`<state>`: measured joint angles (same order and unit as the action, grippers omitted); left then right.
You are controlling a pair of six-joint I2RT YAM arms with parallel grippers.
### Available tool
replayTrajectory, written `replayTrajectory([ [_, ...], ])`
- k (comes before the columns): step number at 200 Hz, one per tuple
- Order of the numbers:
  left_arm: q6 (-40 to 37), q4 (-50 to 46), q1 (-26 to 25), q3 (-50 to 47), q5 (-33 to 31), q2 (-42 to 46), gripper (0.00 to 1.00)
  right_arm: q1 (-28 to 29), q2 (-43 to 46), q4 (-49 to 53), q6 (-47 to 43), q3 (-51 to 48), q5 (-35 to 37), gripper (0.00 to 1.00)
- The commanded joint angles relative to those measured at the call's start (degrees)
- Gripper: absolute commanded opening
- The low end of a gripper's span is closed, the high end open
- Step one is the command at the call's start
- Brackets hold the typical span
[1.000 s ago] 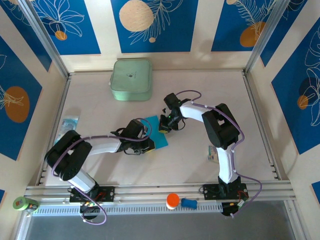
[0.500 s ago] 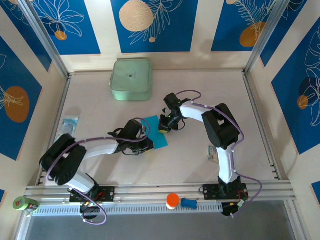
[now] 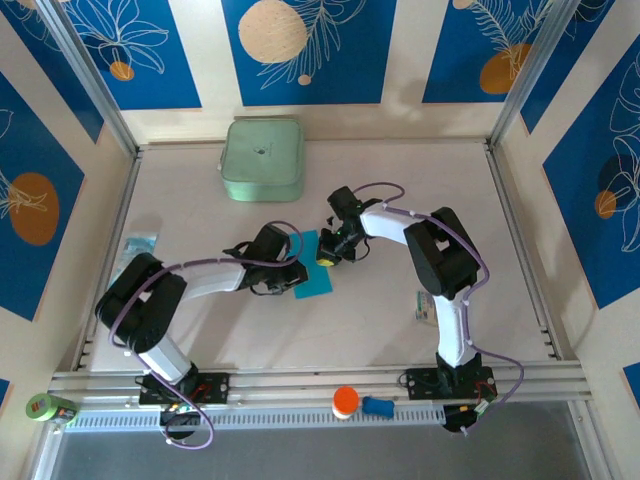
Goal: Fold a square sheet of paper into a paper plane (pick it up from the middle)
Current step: First fold the square sheet of paper in half at the center of the table, then fold the triangle a second time at the center of the table.
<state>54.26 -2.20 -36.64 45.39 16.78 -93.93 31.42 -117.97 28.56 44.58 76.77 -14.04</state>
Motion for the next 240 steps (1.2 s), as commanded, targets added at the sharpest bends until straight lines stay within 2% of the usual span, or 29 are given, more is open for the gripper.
replayTrajectory([
  [1, -2.2, -0.5, 2.3, 3.5, -0.4, -0.9, 0.17, 0.2, -2.3, -0.5, 5.2, -4.3, 8.7, 0.00],
  [26, -3.6, -1.7, 3.5, 5.9, -0.2, -2.2, 0.18, 0.1, -0.7, -3.6, 5.8, -3.1, 6.7, 0.00],
  [64, -3.9, -0.9, 7.1, 7.7, 0.6, -2.8, 0.24, -0.8, 3.9, -5.0, 0.2, -1.4, 0.7, 0.01],
  [119, -4.4, -0.2, 8.3, 12.8, 3.5, -9.4, 0.25, -2.7, 13.3, -4.0, 0.9, -8.9, -3.3, 0.24],
  [141, -4.1, -1.4, 8.5, 13.9, 1.8, -11.1, 0.25, -2.9, 15.1, -3.0, 2.2, -11.7, -4.7, 0.31],
  [177, -3.3, -0.7, 8.8, 12.8, 0.2, -12.0, 0.24, -1.7, 15.1, -0.1, 2.7, -13.4, -5.8, 0.36],
  [240, -0.9, -0.2, 8.9, 10.3, -0.4, -13.4, 0.24, 1.3, 10.7, 2.1, 1.0, -11.9, -6.0, 0.39],
])
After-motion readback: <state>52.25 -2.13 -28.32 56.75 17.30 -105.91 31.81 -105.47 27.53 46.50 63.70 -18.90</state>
